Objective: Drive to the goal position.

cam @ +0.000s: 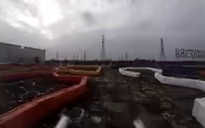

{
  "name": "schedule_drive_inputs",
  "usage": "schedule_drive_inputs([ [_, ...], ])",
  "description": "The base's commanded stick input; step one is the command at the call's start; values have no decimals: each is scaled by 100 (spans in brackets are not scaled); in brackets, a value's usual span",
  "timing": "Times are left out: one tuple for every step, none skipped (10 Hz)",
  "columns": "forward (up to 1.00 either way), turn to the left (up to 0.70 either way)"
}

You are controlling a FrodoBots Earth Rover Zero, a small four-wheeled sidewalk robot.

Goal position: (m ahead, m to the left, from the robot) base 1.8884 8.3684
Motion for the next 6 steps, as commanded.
schedule_drive_inputs([
  [70, 0],
  [70, 0],
  [70, 0],
  [70, 0],
  [70, 0],
  [70, 0],
])
